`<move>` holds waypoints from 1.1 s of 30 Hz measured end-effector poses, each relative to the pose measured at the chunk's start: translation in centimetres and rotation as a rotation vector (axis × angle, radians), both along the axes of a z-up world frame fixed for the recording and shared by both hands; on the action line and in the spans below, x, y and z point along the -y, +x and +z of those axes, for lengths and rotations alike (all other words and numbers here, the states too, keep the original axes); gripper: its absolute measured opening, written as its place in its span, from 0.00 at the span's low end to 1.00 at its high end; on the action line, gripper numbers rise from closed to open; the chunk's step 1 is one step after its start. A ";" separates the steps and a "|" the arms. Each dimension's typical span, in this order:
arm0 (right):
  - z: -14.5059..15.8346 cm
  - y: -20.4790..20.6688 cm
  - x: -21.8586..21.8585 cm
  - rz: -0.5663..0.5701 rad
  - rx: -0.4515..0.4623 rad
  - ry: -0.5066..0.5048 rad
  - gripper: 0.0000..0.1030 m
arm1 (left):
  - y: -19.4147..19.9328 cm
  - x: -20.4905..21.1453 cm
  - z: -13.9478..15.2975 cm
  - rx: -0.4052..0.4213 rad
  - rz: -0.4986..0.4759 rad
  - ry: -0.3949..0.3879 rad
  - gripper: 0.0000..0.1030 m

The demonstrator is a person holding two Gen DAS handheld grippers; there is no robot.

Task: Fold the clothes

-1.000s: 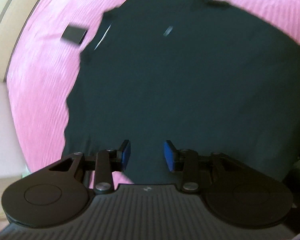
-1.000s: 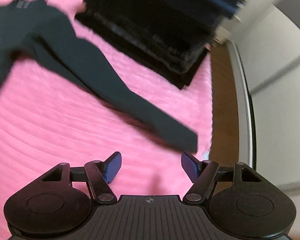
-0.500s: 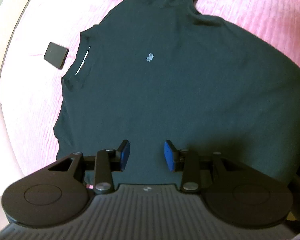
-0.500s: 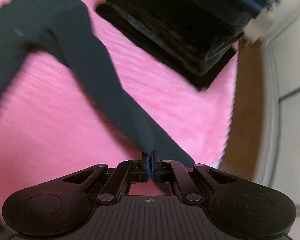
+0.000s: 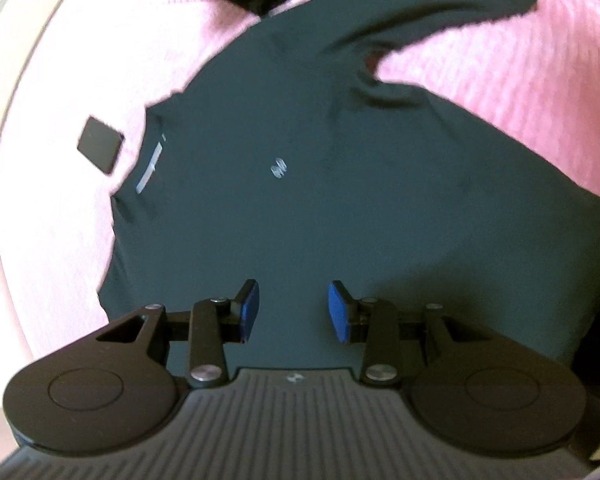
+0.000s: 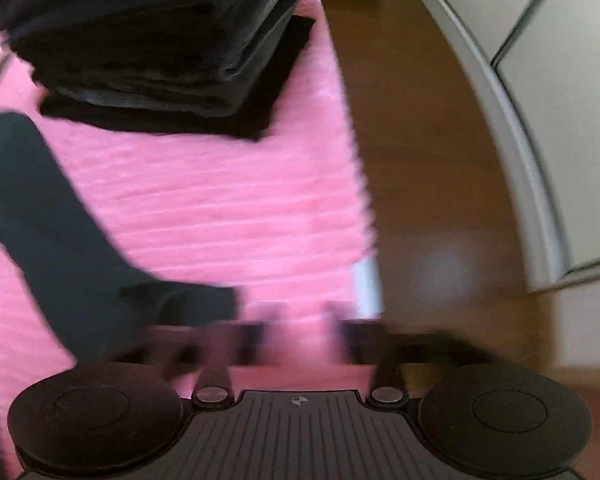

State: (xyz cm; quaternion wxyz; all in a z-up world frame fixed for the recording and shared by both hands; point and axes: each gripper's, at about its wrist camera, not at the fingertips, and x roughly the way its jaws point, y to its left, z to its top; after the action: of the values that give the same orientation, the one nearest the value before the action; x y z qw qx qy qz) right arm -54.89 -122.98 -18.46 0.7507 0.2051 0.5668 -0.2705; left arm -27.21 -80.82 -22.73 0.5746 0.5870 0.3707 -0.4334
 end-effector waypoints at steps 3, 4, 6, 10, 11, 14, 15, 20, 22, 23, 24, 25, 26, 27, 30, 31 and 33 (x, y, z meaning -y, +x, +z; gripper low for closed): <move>-1.1 -1.9 -2.4 -0.109 0.116 0.089 0.95 | -0.7 -0.8 -0.9 -0.027 0.006 0.035 0.33; -1.5 -2.2 -2.8 -0.154 0.151 0.112 0.95 | -1.0 -0.9 -1.1 -0.033 0.002 0.041 0.33; -1.6 -2.5 -3.9 -0.251 0.215 0.103 0.95 | -1.5 -0.8 -1.5 -0.042 -0.010 0.043 0.33; -2.0 0.4 -7.9 -0.246 0.234 -0.014 0.95 | -2.2 -0.2 -1.6 -0.051 -0.026 0.035 0.35; -2.5 1.7 -9.0 -0.221 0.213 -0.053 0.95 | -2.2 -0.1 -1.5 -0.048 -0.036 0.036 0.36; -4.3 4.6 -11.2 -0.157 0.136 -0.152 0.95 | -2.2 -0.1 -1.2 -0.034 -0.056 0.042 0.36; -5.0 5.2 -11.5 -0.140 0.106 -0.180 0.89 | -2.0 -0.3 -1.0 -0.025 -0.057 0.046 0.36; -4.1 -0.5 -10.0 -0.407 0.198 -0.136 0.06 | -0.5 -1.5 -0.3 0.009 -0.024 0.062 0.36; -2.0 -3.6 -10.1 -0.496 0.281 -0.199 0.06 | -0.2 -1.7 -0.2 0.009 -0.016 0.065 0.36; -1.1 -5.1 -10.6 -0.527 0.312 -0.242 0.07 | -0.1 -1.8 -0.1 0.009 -0.016 0.064 0.36; -0.7 -6.5 -11.4 -0.558 0.326 -0.275 0.08 | -0.1 -1.7 -0.1 0.008 -0.020 0.060 0.36; -0.9 -7.4 -12.0 -0.583 0.327 -0.288 0.26 | -0.1 -1.6 0.0 0.006 -0.024 0.057 0.36; -1.5 -8.2 -12.5 -0.615 0.304 -0.282 0.40 | -0.2 -1.5 0.1 0.004 -0.030 0.052 0.36; -2.4 -8.9 -12.8 -0.655 0.266 -0.267 0.53 | -0.3 -1.3 0.2 0.002 -0.036 0.046 0.36; -4.4 -11.6 -13.1 -0.828 0.234 -0.155 0.53 | -0.7 -0.9 0.7 0.003 -0.047 0.027 0.36; -4.4 -12.2 -13.2 -0.851 0.241 -0.141 0.53 | -0.7 -1.0 0.8 0.004 -0.048 0.024 0.36; -4.2 -12.7 -13.2 -0.869 0.260 -0.123 0.53 | -0.7 -1.3 0.9 0.006 -0.043 0.028 0.36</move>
State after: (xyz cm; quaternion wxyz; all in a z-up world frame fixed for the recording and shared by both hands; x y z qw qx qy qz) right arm -67.61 -109.73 -22.63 0.6433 0.4113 0.3120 -0.5654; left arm -27.93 -79.53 -21.84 0.5581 0.6039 0.3624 -0.4388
